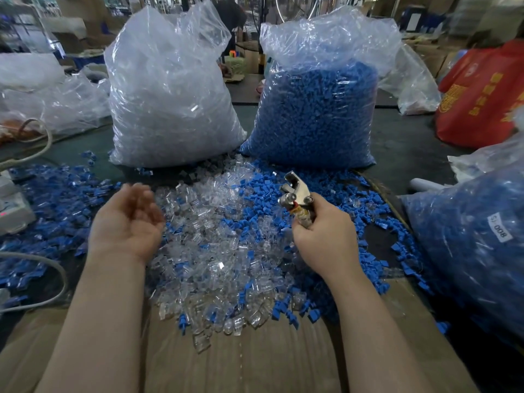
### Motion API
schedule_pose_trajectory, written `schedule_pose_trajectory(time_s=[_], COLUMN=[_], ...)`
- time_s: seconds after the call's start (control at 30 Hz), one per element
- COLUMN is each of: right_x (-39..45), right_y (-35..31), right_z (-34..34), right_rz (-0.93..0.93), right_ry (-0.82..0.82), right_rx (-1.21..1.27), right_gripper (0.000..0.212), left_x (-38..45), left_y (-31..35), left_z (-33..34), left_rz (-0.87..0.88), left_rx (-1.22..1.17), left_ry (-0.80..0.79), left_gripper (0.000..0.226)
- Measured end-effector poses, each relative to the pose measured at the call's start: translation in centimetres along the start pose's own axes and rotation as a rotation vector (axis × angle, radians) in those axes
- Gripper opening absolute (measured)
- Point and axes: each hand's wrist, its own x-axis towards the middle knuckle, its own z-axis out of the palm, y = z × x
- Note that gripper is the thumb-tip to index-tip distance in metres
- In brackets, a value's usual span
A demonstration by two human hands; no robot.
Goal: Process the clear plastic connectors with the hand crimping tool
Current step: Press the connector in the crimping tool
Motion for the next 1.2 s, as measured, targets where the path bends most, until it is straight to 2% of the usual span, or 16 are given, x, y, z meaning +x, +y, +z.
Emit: schedule_pose_trajectory(time_s=[0.07,0.17,0.27,0.4,0.5,0.6,0.7,0.83,0.97,1.2], right_x=[0.0,0.0,-0.1,-0.2,-0.2,-0.3,-0.4,-0.4,-0.3,-0.5], right_y=[0.0,0.0,-0.1,-0.1,-0.2,-0.4,-0.6,-0.8,-0.8,-0.8], right_z=[0.0,0.1,0.1,0.1,0.0,0.0,-0.1,-0.2,-0.1,0.0], right_rz=[0.006,0.000,-0.006,-0.009,-0.011,-0.007,-0.010,-0.008,-0.008,-0.025], right_ry=[-0.003,-0.002,0.005,0.003,0.006,0.000,-0.002,-0.009,-0.019,-0.014], right_rx=[-0.011,-0.023,-0.019,-0.022,-0.030,-0.029,-0.017,-0.025,-0.022,-0.024], right_gripper=[0.008,0.002,0.003,0.007,0.021,0.026,0.030,0.031,0.032,0.021], left_x=[-1.4,-3.1,-3.6,-3.3,-3.1,-3.0,-2.9,-2.6,-2.3,-2.4], left_y=[-1.0,-3.7,-6.1,-7.7,-8.1,-8.3,-8.2,-8.3,-8.4,-8.4], left_z=[1.6,3.0,3.3,3.3,3.1,3.2,3.1,3.0,2.9,2.9], left_rz=[0.095,0.299,0.454,0.660,0.665,0.620,0.618,0.637,0.588,0.625], left_rx=[0.417,1.084,1.530,1.954,2.068,2.124,2.102,2.113,2.195,2.128], left_ry=[-0.039,-0.225,-0.319,-0.270,-0.258,-0.287,-0.279,-0.291,-0.359,-0.359], left_gripper=[0.008,0.006,0.008,0.008,0.019,0.029,0.025,0.021,0.033,0.022])
